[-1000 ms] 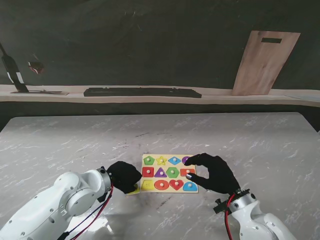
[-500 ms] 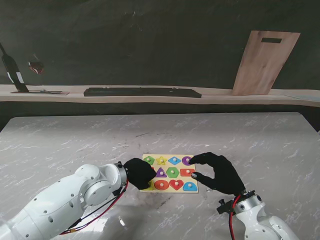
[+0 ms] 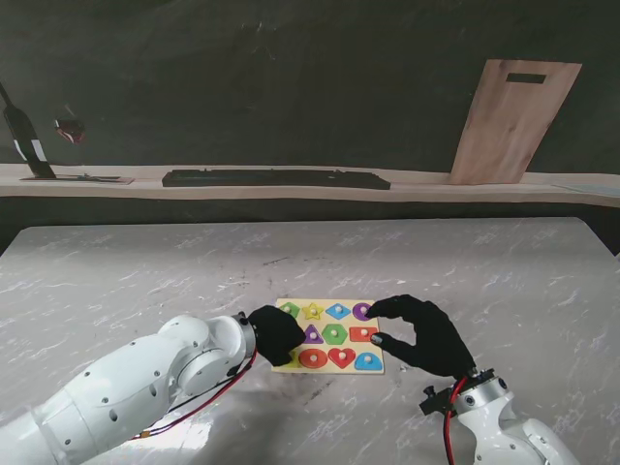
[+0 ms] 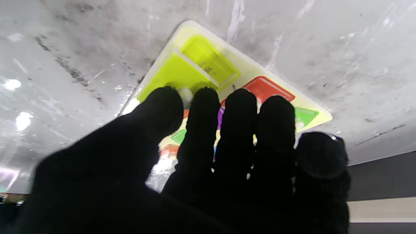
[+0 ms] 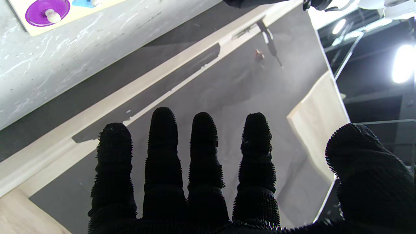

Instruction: Fit puzzle pieces into a puzzle board

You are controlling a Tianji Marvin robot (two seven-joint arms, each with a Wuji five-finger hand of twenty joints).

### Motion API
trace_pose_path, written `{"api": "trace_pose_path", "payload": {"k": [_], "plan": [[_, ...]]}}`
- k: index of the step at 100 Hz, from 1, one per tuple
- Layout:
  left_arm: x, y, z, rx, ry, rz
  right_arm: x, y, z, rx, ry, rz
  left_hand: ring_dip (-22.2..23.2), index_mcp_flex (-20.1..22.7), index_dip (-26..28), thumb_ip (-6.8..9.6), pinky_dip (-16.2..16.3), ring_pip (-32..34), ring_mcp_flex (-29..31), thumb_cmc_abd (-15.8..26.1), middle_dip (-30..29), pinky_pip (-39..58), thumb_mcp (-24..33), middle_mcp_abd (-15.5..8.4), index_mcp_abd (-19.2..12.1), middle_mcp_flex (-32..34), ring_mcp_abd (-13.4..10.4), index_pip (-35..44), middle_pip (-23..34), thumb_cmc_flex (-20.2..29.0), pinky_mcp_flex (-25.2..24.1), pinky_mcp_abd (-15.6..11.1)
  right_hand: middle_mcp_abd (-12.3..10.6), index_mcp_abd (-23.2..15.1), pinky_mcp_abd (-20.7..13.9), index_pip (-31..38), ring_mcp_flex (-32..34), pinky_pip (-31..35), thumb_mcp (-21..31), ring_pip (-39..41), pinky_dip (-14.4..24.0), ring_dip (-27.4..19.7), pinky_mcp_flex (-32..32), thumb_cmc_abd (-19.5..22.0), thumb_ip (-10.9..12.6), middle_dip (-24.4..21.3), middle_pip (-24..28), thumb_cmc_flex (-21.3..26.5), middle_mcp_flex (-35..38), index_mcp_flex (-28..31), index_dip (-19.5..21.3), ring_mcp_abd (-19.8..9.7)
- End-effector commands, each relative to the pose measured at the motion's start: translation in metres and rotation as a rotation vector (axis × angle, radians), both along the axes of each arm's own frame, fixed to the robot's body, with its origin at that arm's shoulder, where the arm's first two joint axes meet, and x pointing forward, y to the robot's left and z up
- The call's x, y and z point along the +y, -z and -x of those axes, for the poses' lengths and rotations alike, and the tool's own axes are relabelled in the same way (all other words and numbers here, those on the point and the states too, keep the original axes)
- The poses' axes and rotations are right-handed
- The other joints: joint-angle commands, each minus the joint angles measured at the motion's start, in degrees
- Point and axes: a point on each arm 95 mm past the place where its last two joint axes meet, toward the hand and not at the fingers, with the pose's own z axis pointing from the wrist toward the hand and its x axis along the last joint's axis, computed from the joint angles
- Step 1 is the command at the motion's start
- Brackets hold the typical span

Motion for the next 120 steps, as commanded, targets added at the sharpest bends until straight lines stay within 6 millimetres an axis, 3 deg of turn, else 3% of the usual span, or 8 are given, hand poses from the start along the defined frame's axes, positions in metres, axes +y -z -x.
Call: {"api": "trace_pose_path", "payload": {"k": [1, 41, 120], "plan": [[-0.001, 0.001, -0.002, 0.013, -0.018, -0.004, 0.002, 0.0, 0.002, 0.0, 0.001, -0.008, 1.1, -0.4, 1.9, 4.13, -0.8, 2.5, 2.0, -0.2, 1.2, 3.3, 5.2, 0.1, -4.5, 1.6, -1.9, 3.7, 1.7, 1.0, 1.2, -2.0, -1.5, -0.6, -0.8, 1.0, -0.2, 1.0, -1.0, 0.4, 0.4, 0.4, -0.3, 1.5, 0.7, 0.3, 0.3, 0.2, 2.0, 0.7, 0.1, -1.2], [-0.008, 0.008, -0.001, 0.001, -0.071, -0.017, 0.001, -0.001, 0.003, 0.006, -0.001, -0.016, 1.4, -0.1, 2.6, 4.6, -1.1, 4.6, 2.7, -0.9, 1.5, 4.8, 7.2, 0.0, -5.0, 2.3, -1.7, 5.0, 3.6, -0.2, 2.8, -1.6, -1.5, -0.8, -0.8, 1.0, -0.2, 1.0, -1.0, 0.4, 0.4, 0.4, -0.3, 1.5, 0.7, 0.3, 0.3, 0.1, 2.1, 0.8, 0.1, -1.2], [-0.003, 0.012, -0.004, -0.044, -0.016, -0.044, 0.0, 0.002, 0.002, 0.012, -0.004, -0.018, 1.4, -2.1, 4.0, 4.1, -1.8, 2.8, -0.3, 0.5, 2.6, 2.6, 5.2, -1.3, -7.2, -0.1, -2.2, 4.7, 2.3, 0.3, -0.5, -2.7, -1.5, -0.7, -0.8, 0.9, -0.2, 1.0, -1.0, 0.4, 0.4, 0.5, -0.3, 1.6, 0.7, 0.3, 0.3, 0.1, 2.0, 0.8, 0.1, -1.2]]}}
